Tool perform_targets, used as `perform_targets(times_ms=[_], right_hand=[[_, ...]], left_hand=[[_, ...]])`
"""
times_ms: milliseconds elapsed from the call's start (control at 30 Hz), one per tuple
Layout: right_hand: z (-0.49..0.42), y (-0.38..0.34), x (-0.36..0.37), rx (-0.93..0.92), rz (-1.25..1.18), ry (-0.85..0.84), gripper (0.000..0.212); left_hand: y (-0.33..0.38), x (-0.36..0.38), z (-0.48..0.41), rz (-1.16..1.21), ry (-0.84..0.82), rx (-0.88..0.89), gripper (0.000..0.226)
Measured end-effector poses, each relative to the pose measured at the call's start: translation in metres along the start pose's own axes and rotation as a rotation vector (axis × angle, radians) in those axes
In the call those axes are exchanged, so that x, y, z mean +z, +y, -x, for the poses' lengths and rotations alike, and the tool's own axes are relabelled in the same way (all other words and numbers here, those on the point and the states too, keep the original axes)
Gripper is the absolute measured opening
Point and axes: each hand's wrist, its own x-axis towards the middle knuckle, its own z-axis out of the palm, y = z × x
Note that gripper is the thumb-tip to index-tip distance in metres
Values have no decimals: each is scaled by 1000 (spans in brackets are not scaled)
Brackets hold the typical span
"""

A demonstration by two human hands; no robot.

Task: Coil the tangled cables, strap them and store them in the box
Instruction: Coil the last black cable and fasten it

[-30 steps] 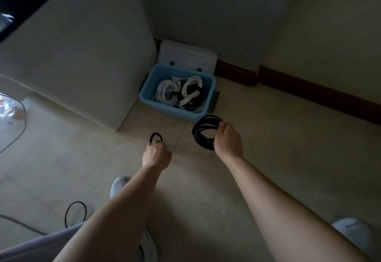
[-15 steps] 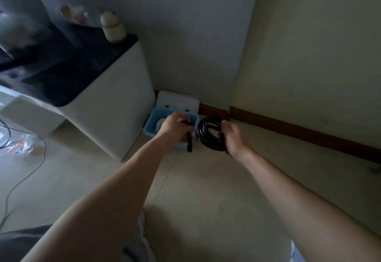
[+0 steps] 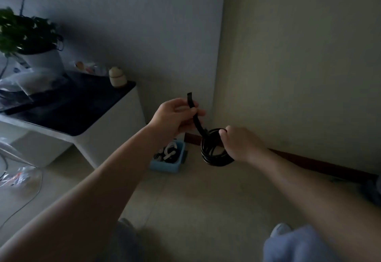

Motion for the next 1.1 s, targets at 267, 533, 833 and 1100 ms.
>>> perform_targets(times_ms=[267,533,833,1100], right_hand=[[7,7,19,104,-232,88,27],[-5,6,18,32,-321,104,28],[-7,-3,17,-108,-249,88,40],[-1,-6,10,-145,-273,73,40]], left_hand=[[-15,23,18,217,-1,-199,11],[-22,20,4,342,16,-245,15],[-33,33,-5,309,221,-133,7],[-41,35,-3,-371,467,141,12]])
